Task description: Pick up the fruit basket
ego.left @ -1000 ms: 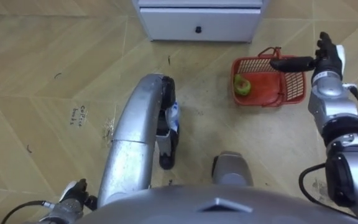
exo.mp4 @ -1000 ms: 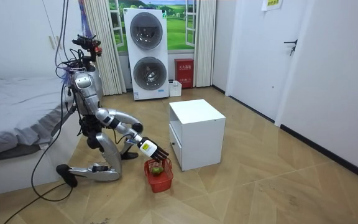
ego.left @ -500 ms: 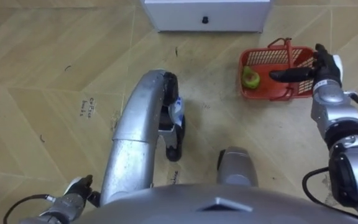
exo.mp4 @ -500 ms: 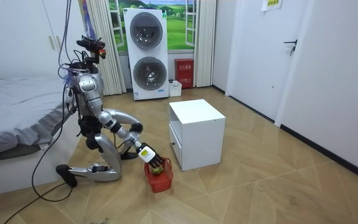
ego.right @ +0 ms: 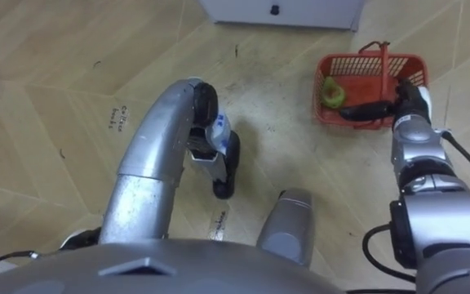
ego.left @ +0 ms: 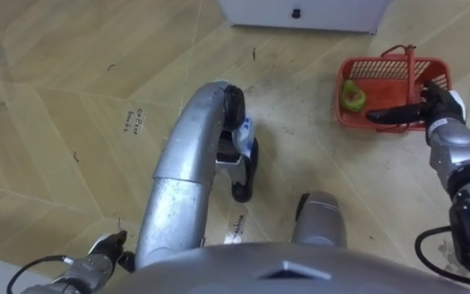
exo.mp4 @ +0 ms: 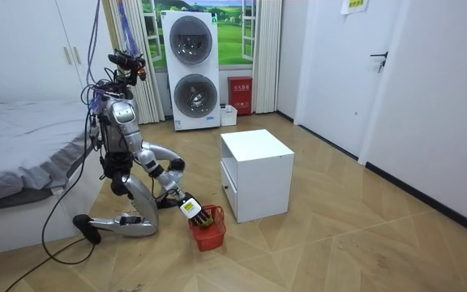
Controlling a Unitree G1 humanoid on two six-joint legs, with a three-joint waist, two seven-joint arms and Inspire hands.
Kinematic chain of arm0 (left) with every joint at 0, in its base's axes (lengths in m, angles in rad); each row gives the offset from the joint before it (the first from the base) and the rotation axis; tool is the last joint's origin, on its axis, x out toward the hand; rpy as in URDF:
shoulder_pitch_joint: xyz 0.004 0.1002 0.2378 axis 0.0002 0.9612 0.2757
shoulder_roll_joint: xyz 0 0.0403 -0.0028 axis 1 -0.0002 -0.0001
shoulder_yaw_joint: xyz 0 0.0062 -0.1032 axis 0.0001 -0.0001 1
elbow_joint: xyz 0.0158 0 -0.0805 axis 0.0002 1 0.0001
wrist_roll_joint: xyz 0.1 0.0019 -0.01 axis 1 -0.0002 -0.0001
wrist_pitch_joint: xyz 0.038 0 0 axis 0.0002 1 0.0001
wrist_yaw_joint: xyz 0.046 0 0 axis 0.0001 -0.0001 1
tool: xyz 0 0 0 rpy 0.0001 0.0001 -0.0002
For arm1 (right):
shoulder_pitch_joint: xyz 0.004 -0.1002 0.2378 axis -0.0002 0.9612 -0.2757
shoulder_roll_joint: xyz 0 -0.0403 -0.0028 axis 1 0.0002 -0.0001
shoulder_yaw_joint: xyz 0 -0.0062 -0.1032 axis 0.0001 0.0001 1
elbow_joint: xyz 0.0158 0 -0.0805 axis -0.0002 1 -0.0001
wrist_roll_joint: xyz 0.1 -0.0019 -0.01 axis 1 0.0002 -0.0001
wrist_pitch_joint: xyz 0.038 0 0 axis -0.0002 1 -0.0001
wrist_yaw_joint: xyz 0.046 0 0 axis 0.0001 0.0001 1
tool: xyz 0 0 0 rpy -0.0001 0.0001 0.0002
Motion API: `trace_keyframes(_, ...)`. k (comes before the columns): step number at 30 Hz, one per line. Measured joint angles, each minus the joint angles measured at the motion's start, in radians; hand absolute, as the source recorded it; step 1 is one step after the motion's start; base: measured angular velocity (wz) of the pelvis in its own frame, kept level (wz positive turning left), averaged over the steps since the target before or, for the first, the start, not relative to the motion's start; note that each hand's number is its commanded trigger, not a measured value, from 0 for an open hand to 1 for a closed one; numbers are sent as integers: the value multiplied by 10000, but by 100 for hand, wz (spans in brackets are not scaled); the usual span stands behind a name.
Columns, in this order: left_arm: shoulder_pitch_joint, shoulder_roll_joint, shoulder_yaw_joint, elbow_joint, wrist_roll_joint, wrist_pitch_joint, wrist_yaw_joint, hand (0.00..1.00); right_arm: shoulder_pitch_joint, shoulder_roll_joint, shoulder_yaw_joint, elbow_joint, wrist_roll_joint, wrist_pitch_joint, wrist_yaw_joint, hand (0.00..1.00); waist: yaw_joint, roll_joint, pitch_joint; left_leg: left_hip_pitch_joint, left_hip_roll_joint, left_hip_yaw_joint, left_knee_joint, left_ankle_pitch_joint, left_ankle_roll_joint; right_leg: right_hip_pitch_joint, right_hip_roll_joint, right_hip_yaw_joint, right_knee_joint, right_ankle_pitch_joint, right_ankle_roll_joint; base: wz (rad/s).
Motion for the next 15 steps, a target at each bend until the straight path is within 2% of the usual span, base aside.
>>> trace_keyframes(1, -13, -2, -82, -1, 0, 4, -83, 0, 0, -32, 70, 16, 3, 0, 8, 48, 42, 26, -3, -31, 3, 36, -10, 19, 35, -30, -30, -1, 9, -3, 6, 6)
trace_keyframes(2, -37, -1, -95, -16, 0, 4, -106, 0, 0, -78, 88, 35, 2, 0, 27, 80, 107, 32, -5, -86, 22, 70, -15, 37, 63, -147, -50, 8, 37, -6, 12, 8)
trace_keyframes(3, -60, -1, -95, -15, -5, 9, -115, 0, -16, -119, 84, 125, 54, -4, 54, 100, 147, 50, -13, -137, 15, 79, -15, 58, 91, -156, -63, -3, 46, -12, 24, 7)
trace_keyframes(15, -55, 4, -67, -16, -6, 114, -365, 0, -144, -211, 81, 306, 450, 5, 619, 100, 195, 84, -13, -253, -12, 84, 1, 93, 152, -172, -48, -128, 33, -25, 50, 2)
